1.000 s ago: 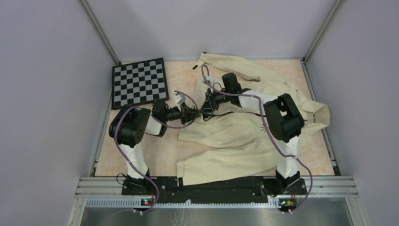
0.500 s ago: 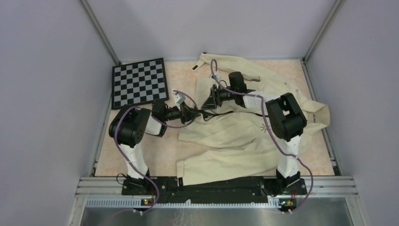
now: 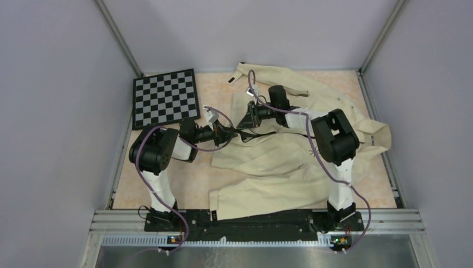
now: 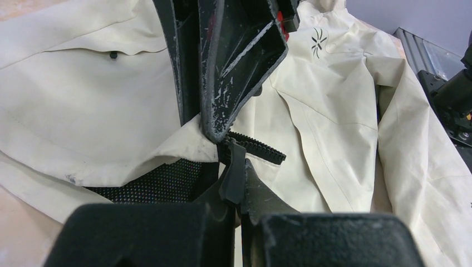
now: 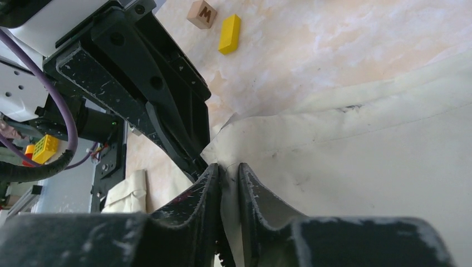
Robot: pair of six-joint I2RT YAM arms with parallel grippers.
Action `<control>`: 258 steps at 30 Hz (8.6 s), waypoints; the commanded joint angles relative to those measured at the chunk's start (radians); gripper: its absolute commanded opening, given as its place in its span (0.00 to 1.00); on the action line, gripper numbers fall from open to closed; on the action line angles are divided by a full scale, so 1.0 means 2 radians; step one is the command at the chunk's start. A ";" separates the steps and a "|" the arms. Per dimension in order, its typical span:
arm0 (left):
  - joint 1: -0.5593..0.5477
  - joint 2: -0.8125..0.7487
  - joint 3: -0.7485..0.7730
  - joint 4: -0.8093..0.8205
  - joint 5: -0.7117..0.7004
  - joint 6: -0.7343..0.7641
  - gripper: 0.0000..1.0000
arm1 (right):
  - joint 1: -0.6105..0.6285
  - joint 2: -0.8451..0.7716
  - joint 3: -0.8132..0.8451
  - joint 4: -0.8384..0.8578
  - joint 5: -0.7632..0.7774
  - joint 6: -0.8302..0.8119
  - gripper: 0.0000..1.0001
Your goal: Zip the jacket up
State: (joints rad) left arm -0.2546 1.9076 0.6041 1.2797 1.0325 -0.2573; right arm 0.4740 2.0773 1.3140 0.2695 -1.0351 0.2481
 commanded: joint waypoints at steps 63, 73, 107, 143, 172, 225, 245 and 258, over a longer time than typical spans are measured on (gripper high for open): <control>-0.004 -0.163 0.183 -0.586 -0.271 -0.234 0.55 | -0.002 -0.017 -0.025 0.161 -0.019 0.095 0.00; -0.034 -0.138 0.206 -0.601 -0.270 -0.244 0.47 | -0.002 -0.018 -0.025 0.162 -0.019 0.095 0.00; -0.026 -0.137 0.167 -0.600 -0.241 -0.247 0.00 | 0.068 -0.212 -0.145 0.036 0.354 -0.028 0.45; -0.003 -0.117 0.136 -0.536 -0.157 -0.316 0.00 | 0.283 -0.069 -0.319 0.587 0.556 -0.626 0.46; 0.001 -0.110 0.133 -0.521 -0.144 -0.331 0.00 | 0.283 -0.001 -0.287 0.656 0.598 -0.611 0.47; 0.001 -0.122 0.119 -0.523 -0.133 -0.385 0.00 | 0.272 0.042 -0.256 0.651 0.559 -0.742 0.34; 0.003 -0.113 0.122 -0.526 -0.139 -0.371 0.00 | 0.281 0.028 -0.276 0.701 0.611 -0.587 0.07; 0.004 -0.116 0.123 -0.536 -0.148 -0.354 0.00 | 0.276 -0.007 -0.281 0.726 0.696 -0.366 0.05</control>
State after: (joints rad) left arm -0.2459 1.6875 0.8490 0.2237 0.7200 -0.9939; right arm 1.0393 2.1571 0.7464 1.5360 0.2638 -0.6853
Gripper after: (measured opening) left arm 0.006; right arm 0.055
